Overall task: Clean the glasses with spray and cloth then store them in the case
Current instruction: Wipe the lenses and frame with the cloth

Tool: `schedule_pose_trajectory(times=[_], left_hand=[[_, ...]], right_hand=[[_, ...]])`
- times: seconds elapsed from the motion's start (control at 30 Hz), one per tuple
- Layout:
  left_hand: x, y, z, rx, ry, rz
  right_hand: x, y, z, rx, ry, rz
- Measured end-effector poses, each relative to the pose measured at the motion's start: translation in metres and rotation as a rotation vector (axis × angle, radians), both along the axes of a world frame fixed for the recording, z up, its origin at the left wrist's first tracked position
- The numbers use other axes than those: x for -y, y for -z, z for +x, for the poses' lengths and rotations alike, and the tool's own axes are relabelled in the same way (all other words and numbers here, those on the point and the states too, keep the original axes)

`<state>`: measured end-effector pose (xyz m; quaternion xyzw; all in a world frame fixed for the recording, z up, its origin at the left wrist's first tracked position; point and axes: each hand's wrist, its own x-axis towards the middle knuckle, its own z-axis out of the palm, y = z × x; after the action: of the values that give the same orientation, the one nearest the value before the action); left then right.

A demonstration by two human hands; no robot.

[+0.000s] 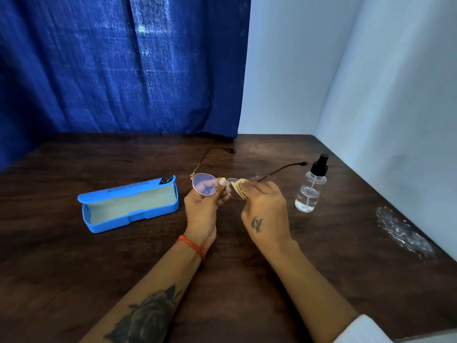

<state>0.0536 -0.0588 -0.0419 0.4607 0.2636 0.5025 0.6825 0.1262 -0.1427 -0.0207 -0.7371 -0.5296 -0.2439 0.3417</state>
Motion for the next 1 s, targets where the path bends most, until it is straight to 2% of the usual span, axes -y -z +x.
schedule_pose_trajectory(times=[0.17, 0.37, 0.6, 0.73, 0.9, 1.0], left_hand=[[0.0020, 0.0005, -0.0002, -0.024, 0.000, 0.045], [0.0038, -0.0025, -0.0012, -0.014, 0.003, 0.017], [0.0051, -0.0043, 0.0006, -0.021, 0.006, 0.036], [0.0060, -0.0053, -0.0007, -0.050, 0.037, 0.075], [0.0066, -0.0068, -0.0013, -0.045, 0.022, 0.049], [0.0041, -0.0063, -0.0002, -0.054, 0.013, 0.046]], right_hand=[[-0.0062, 0.0024, -0.0045, -0.009, -0.060, 0.017], [0.0006, -0.0006, -0.0005, -0.167, -0.169, 0.106], [-0.0006, 0.0012, -0.0005, -0.045, -0.033, 0.072], [-0.0027, 0.0019, -0.0001, -0.038, -0.076, 0.066], [0.0009, 0.0000, 0.0010, -0.153, -0.164, 0.110], [0.0025, 0.0000, 0.0003, -0.098, -0.115, 0.102]])
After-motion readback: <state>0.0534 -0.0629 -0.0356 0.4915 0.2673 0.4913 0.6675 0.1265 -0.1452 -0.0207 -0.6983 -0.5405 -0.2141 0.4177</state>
